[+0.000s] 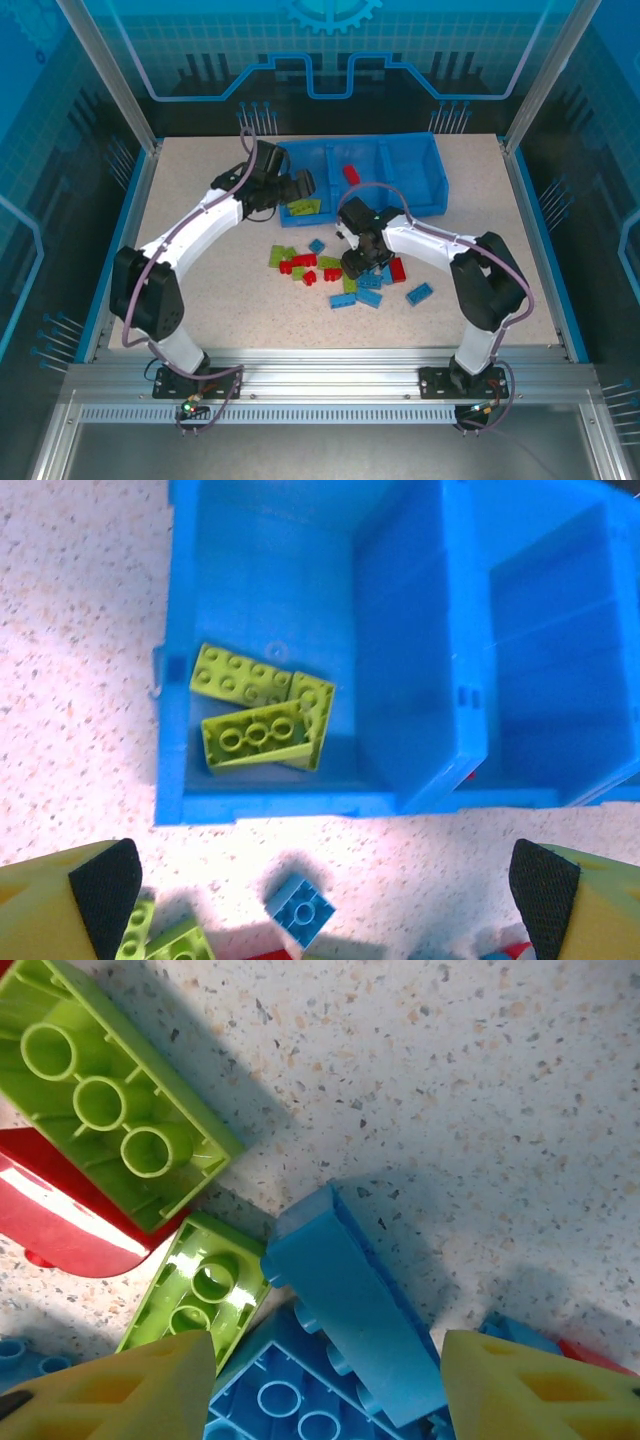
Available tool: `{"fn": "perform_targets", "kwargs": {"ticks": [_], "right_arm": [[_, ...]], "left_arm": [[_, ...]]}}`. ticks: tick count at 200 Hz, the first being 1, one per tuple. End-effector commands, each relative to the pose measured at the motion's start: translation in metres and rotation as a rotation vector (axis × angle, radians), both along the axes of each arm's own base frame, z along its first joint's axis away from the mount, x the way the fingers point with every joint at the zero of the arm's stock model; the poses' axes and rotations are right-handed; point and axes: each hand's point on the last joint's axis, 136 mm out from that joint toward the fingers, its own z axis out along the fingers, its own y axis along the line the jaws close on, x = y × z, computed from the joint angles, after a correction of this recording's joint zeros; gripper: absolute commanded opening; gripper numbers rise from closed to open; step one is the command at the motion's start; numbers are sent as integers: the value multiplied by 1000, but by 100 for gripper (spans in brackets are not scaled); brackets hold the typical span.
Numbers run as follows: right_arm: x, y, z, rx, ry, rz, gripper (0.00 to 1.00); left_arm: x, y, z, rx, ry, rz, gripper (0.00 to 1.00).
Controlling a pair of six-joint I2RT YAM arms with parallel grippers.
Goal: Sort the legos into containers by color
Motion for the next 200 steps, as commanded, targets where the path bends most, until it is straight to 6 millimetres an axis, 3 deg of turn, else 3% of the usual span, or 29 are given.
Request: {"fn": "perform_targets", "kwargs": {"ticks": [1,76,117,135,171,200], "right_arm": [[4,6,-3,-22,12,51,59],[10,-3,-16,-72,38,89,52],[17,-9,-13,-56,33,64,35],[19,-9,-10,-38,27,61,31],[27,-6,14,36,-21,24,27],[44,-7,53,145,-95,-48,26]], "left_arm": [[-13,9,-5,-1,8,24,99],[-30,24,-18,21,37,48,99],[-33,27,-22,23,46,57,99],[-35,29,-24,26,49,63,99],[-38,32,-28,34,57,68,99],[-41,34,-33,51,68,59,99]]}}
